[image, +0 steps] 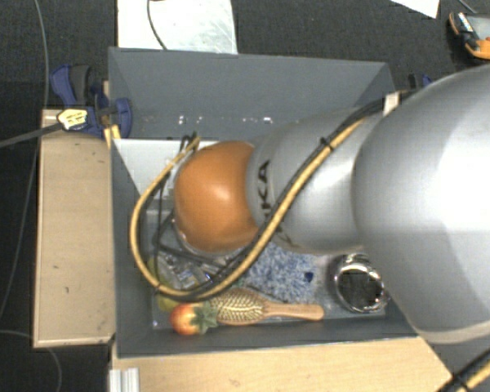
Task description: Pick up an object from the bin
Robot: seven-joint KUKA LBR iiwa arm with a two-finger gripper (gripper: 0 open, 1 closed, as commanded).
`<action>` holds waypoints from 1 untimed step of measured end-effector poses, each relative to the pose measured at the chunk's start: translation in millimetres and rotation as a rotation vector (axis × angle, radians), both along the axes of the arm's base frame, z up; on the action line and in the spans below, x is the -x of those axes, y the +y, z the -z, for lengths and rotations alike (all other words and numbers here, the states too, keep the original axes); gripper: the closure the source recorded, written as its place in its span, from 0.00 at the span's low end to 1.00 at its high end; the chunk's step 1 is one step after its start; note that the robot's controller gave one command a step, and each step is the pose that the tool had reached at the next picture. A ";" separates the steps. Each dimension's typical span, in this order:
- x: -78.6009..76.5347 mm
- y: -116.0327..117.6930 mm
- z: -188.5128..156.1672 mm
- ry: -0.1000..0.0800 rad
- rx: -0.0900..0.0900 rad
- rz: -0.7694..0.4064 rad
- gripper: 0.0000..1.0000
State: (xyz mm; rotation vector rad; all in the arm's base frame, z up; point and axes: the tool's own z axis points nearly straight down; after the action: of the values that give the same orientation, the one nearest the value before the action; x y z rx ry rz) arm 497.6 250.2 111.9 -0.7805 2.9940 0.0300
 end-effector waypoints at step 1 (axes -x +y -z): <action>-19.4 -7.0 -150.7 0.004 0.004 -0.019 1.00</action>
Offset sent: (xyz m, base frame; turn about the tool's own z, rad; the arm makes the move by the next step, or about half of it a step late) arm 0.0000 0.0000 0.0000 0.0000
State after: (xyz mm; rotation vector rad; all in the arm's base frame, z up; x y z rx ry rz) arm 517.0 243.2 262.6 -0.8095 2.9918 0.0271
